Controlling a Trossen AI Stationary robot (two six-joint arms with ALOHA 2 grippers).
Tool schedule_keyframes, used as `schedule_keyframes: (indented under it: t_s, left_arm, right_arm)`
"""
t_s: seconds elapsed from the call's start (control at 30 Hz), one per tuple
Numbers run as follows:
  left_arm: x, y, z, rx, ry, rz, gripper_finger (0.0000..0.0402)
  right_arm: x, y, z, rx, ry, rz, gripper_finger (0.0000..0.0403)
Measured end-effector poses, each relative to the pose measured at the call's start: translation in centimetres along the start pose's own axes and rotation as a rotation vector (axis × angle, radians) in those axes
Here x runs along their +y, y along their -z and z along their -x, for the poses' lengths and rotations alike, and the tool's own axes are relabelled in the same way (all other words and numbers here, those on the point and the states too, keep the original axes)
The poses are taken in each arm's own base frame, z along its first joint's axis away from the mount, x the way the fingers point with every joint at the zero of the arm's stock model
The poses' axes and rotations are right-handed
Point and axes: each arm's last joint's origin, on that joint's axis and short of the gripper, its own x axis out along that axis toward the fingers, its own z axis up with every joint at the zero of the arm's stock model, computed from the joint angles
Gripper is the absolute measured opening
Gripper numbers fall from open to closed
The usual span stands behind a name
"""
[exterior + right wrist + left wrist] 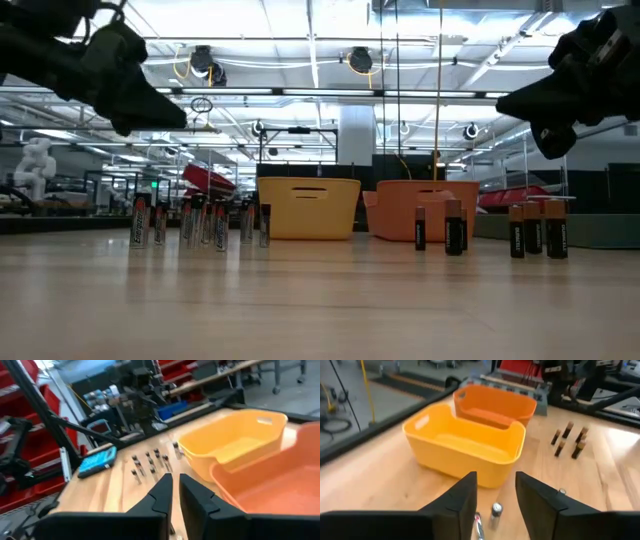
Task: Sort batteries
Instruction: Put the silver battery into the yellow bin
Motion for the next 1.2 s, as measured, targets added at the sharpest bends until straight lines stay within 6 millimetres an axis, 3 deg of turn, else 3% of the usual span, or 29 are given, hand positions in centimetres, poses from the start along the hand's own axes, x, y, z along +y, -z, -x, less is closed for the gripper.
schedule_keyframes:
  t_s: [0.4, 0.73, 1.2]
  left_arm:
    - [0.5, 1.4, -2.3, 0.175, -0.119, 0.0, 0.016]
    - [0.6, 2.6, -4.4, 0.287, -0.079, -0.086, 0.0238]
    - [1.9, 3.6, -6.5, 0.331, -0.154, -0.114, 0.0242]
  right_arm:
    - [1.5, 1.3, -0.7, -0.039, 0.121, 0.07, 0.0048]
    - [1.6, 1.8, -1.2, -0.044, 0.176, 0.119, 0.0048]
    - [1.7, 1.5, -1.2, -0.055, 0.169, 0.183, 0.0048]
